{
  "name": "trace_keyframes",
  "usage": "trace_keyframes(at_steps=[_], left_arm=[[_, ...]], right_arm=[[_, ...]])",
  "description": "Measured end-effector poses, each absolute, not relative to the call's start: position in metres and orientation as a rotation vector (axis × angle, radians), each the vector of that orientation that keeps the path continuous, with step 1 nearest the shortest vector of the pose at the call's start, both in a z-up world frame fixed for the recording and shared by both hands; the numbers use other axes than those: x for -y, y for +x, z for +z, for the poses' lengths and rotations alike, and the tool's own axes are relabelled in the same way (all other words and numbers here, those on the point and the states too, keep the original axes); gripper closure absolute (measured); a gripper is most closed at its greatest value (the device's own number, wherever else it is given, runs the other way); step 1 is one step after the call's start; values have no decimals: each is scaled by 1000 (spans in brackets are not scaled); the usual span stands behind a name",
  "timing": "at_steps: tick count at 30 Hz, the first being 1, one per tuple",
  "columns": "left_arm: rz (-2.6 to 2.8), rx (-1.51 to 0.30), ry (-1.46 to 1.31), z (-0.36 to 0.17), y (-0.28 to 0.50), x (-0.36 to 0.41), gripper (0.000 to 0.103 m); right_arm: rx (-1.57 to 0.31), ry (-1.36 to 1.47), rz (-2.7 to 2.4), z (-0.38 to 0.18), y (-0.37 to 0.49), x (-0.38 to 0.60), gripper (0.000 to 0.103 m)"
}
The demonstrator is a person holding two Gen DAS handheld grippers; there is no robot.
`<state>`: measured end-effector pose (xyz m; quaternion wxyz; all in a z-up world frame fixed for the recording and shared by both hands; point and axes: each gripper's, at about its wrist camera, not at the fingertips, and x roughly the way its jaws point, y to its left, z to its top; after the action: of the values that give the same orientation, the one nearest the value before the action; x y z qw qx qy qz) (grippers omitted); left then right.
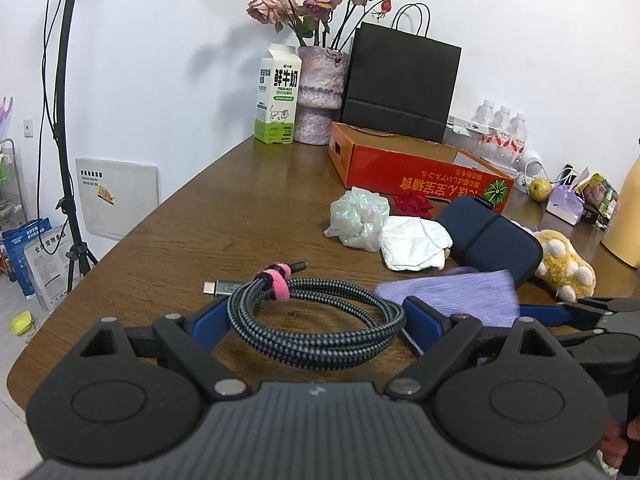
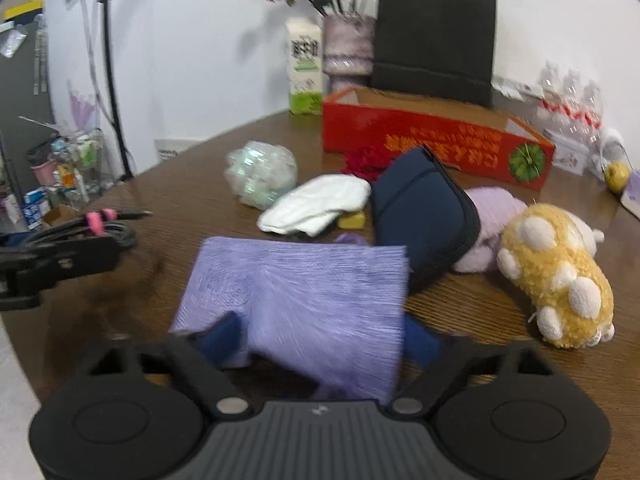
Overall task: Organize objects
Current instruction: 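Grasp the purple burlap pouch with the right gripper and lift it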
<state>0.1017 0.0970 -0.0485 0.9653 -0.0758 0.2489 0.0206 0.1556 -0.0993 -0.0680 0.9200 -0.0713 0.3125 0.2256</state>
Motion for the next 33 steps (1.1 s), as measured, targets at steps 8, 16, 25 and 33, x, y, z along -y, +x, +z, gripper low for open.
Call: trace_keyframes(at_steps=[8,16,25,33], left_arm=[[38,-505,-147,-45,96,-91,11],[22,-482,-133,-34,95,-78,11],[-7,-460,-137,-19,105,-58,11],[-26,-424,-132,-1,122,-41,11]], right_arm=[[-584,-130,524,-68,136,96,96],[-517,-5,544,-61,127,118,97],[-421,21,529,-42,123,139,97],[-341,39,502,-24,130,158,97]])
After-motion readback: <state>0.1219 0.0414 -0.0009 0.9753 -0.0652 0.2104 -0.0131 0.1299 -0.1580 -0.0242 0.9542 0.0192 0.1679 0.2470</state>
